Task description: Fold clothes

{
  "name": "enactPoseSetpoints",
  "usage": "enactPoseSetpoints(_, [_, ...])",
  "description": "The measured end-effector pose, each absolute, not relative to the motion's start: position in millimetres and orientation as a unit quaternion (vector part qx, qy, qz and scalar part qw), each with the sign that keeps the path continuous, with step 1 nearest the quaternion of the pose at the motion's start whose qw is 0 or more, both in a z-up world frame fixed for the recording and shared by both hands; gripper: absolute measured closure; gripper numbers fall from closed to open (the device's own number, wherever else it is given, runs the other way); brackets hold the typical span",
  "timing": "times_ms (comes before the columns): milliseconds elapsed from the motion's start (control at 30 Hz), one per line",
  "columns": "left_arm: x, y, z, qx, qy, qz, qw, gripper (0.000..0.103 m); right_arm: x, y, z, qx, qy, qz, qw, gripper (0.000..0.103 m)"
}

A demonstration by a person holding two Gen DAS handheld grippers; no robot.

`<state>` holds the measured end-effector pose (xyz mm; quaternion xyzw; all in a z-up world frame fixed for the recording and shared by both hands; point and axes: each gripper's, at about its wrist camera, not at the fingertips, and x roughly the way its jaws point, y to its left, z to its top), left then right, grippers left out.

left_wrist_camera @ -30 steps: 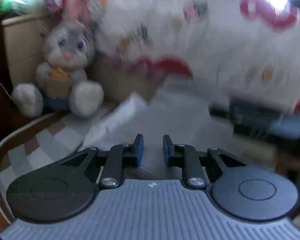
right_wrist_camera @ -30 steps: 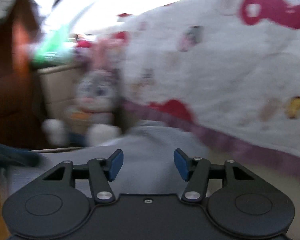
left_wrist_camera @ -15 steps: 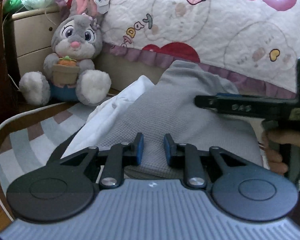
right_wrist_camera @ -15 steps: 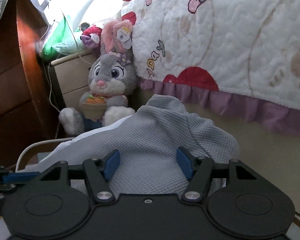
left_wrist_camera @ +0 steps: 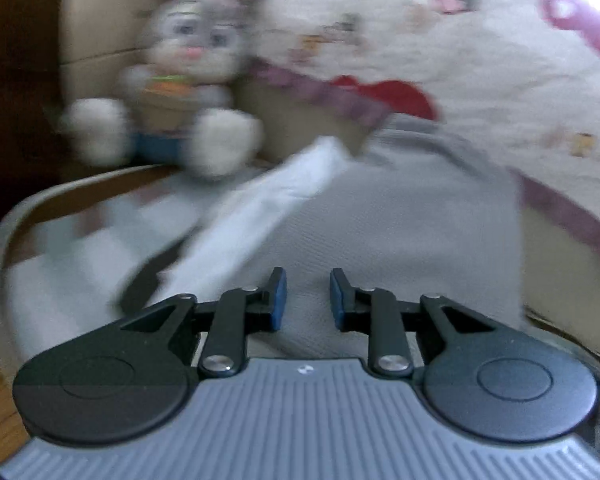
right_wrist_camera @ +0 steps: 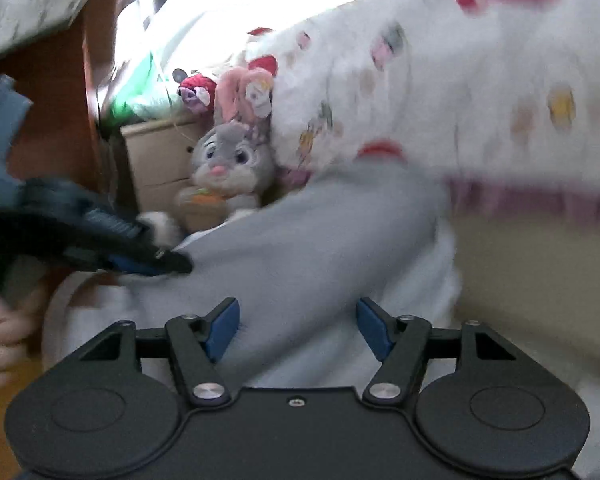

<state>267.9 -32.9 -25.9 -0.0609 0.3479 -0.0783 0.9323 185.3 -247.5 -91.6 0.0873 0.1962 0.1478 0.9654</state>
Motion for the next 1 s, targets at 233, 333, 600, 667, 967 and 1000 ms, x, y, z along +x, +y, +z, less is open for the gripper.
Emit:
enactPoseSetpoints(233, [191.8, -38.4, 0.5, -0.019, 0.330, -0.070, 0.941, 0.018, 124.7, -278.0, -89.0, 0.188, 0.225, 0.177, 0.939, 0.033])
enactPoseSetpoints(333, [169.1, -46.4, 2.4, 0.012, 0.345, -0.052, 0.937, 0.011, 109.9, -289.7, -76.7, 0.174, 0.235, 0.175, 0.940, 0.033])
enactPoseSetpoints(600, [112.3, -73.3, 8.3, 0.065, 0.379, -0.062, 0.921, 0.000, 67.7, -308.1, -52.0, 0.077, 0.278, 0.114, 0.951, 0.027])
enactPoseSetpoints(667, [101.7, -78.5, 9.7, 0.066, 0.387, -0.068, 0.917, 0.000, 60.3, -310.7, -45.5, 0.068, 0.281, 0.118, 0.950, 0.027])
enactPoseSetpoints(967, [60.2, -103.1, 16.3, 0.091, 0.397, -0.084, 0.909, 0.000, 33.4, -320.6, -25.9, 0.109, 0.288, 0.111, 0.945, 0.024])
enactPoseSetpoints(1000, [56.7, -104.4, 18.0, 0.093, 0.395, -0.082, 0.910, 0.000, 31.4, -321.3, -24.8, 0.107, 0.290, 0.110, 0.945, 0.024])
